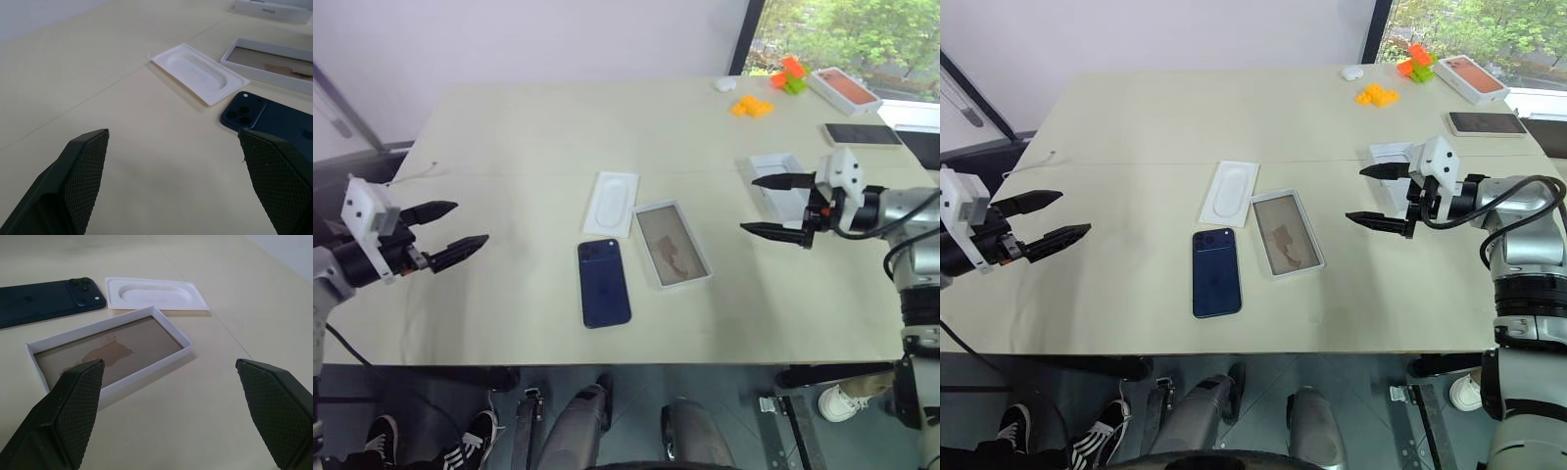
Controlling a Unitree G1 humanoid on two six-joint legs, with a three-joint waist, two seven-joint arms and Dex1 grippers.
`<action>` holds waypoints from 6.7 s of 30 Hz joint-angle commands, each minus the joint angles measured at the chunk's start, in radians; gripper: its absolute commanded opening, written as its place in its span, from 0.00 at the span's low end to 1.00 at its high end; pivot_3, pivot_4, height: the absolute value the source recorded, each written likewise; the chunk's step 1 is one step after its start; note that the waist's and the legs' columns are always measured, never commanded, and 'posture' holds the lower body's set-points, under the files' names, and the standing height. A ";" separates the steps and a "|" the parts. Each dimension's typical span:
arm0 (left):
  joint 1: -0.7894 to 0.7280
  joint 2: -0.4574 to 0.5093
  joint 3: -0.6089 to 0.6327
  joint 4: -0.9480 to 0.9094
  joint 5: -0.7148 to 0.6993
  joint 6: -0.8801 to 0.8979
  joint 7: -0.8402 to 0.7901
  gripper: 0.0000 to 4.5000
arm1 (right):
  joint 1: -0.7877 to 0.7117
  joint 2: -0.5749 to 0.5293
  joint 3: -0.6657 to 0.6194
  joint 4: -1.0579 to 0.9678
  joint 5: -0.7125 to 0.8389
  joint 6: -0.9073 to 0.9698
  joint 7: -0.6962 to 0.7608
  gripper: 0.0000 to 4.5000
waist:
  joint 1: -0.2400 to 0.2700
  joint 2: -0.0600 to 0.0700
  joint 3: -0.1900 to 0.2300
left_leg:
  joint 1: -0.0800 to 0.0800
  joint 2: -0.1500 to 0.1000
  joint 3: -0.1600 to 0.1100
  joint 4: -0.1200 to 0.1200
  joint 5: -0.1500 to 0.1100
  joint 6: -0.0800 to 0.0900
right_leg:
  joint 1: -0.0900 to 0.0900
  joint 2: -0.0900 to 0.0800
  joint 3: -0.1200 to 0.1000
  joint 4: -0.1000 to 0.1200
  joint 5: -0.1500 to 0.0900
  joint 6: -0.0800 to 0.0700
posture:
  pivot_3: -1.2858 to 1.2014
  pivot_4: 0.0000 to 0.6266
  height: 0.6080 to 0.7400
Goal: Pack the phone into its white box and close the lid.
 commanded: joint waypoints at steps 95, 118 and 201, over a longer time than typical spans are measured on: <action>-0.618 -0.659 -0.032 0.388 -0.086 0.777 0.690 0.99 | 0.031 0.138 0.119 -0.269 -0.142 -0.064 -0.281 1.00 | -0.003 -0.006 0.000 | 0.004 -0.001 -0.004 0.008 0.003 0.001 | 0.014 0.003 -0.007 0.003 0.003 0.006 | 0.52 0.24 1.00; -0.606 -0.719 -0.008 0.472 -0.113 0.683 0.697 0.13 | 0.026 0.140 0.118 -0.290 -0.146 -0.062 -0.293 1.00 | 0.001 -0.005 -0.001 | 0.003 -0.001 -0.005 0.015 0.001 0.003 | 0.017 0.003 -0.008 0.003 0.004 0.007 | 0.52 0.24 1.00; -0.302 -1.004 -0.165 -0.144 -0.897 0.858 1.582 0.00 | 0.008 0.083 0.107 -0.119 -0.184 -0.169 -0.310 1.00 | 0.009 -0.007 0.000 | 0.001 -0.001 -0.003 0.018 -0.004 0.010 | 0.022 0.001 -0.008 -0.011 0.004 0.008 | 0.52 0.24 1.00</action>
